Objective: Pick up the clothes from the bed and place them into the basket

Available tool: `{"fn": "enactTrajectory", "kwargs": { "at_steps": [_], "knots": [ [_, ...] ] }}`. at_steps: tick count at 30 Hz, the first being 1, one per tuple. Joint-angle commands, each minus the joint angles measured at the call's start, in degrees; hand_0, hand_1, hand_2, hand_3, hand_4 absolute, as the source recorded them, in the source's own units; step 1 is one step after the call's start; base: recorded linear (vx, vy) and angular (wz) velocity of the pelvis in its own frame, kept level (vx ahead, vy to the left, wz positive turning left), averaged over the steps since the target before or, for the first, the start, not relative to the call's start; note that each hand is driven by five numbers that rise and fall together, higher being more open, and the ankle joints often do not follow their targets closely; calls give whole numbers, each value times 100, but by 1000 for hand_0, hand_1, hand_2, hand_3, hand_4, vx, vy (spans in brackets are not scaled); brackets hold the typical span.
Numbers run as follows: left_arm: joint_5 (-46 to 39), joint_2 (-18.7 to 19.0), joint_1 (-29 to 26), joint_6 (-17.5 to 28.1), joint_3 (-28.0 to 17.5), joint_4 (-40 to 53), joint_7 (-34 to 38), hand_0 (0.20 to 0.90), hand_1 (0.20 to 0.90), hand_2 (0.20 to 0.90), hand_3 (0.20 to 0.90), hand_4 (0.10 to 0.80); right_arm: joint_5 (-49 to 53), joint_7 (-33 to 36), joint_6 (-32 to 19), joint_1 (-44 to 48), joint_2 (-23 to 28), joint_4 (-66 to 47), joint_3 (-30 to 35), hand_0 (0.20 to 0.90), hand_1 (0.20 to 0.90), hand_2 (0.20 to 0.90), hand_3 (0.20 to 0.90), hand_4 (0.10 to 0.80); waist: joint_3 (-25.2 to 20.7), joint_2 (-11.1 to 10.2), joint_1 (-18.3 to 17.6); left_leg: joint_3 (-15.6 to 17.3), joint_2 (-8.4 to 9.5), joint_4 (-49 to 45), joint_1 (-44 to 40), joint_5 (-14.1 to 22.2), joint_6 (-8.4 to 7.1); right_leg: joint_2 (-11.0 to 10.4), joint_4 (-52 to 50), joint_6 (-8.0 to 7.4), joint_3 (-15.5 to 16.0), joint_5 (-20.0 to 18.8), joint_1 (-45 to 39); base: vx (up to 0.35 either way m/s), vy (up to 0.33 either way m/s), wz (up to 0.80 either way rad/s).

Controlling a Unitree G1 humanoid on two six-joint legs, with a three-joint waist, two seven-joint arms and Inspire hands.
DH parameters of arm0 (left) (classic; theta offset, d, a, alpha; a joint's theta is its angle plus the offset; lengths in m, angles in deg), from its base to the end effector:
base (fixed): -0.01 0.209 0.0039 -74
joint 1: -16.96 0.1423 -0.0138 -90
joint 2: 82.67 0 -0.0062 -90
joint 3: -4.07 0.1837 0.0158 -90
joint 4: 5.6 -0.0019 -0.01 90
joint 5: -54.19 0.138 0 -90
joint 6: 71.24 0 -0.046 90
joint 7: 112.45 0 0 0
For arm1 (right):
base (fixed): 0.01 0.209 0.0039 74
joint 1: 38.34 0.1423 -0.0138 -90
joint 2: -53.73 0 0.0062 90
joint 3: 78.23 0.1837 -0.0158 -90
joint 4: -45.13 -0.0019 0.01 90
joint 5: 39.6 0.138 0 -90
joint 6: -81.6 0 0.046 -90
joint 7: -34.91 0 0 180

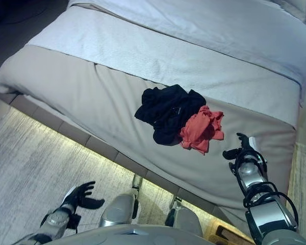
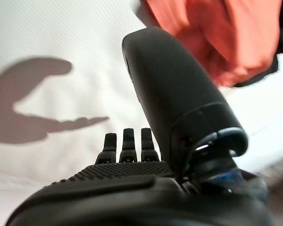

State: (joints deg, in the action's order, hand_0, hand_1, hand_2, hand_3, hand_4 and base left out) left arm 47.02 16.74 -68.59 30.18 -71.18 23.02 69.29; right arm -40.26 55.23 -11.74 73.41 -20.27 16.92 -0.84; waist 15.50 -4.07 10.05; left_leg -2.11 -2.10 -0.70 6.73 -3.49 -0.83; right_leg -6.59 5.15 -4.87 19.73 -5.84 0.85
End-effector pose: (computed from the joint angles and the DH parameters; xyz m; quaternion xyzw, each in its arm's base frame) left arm 0.0760 0.2751 -0.0903 0.2054 0.4631 0.0308 0.8617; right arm 0.2224 -0.2980 -0.0103 -0.3603 0.2613 -0.2057 0.8715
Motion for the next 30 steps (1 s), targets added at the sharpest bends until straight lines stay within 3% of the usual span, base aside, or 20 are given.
{"fn": "enactTrajectory", "kwargs": {
  "at_steps": [1,4,12,18,24,30],
  "knots": [
    [152,131,20,358,-77,241,-165,900,900,900,900,800,-164,570,73,55,844,-239,62,900,900,900,900,800,-359,192,249,144,-211,32,-247,316,-215,-292,-1000,-259,82,457,268,187,59,31],
    [108,118,135,432,-135,370,-384,900,900,900,900,800,-382,492,8,-94,799,-23,83,900,900,900,900,800,-524,373,350,24,-195,176,-432,275,-262,-268,-964,-224,239,554,41,189,49,31],
    [194,172,108,547,-114,498,-480,900,900,900,900,800,-1161,392,4,-43,721,222,-381,900,900,900,900,800,-570,323,513,-69,-184,152,-498,278,-319,-211,-946,-140,396,662,-161,121,-58,9],
    [-237,502,-551,655,143,711,-453,900,900,900,900,800,-1124,568,223,1052,721,160,-991,900,900,900,900,800,136,296,550,-90,-261,-356,242,339,-312,-240,-1512,-43,374,743,609,-194,-158,12],
    [-506,277,-598,803,337,888,-175,900,900,900,900,800,-1263,261,204,2312,934,239,-1445,900,900,900,900,800,592,533,507,-41,-289,-543,832,203,-274,-196,-1851,133,92,748,1315,-125,29,-13],
    [-531,230,-549,756,316,927,-108,900,900,900,900,800,-1472,20,303,3084,1031,330,-1694,900,900,900,900,800,808,709,562,-35,-286,-876,1566,100,-285,-275,-2327,216,39,802,2053,-63,-10,-9]
  ]
}}
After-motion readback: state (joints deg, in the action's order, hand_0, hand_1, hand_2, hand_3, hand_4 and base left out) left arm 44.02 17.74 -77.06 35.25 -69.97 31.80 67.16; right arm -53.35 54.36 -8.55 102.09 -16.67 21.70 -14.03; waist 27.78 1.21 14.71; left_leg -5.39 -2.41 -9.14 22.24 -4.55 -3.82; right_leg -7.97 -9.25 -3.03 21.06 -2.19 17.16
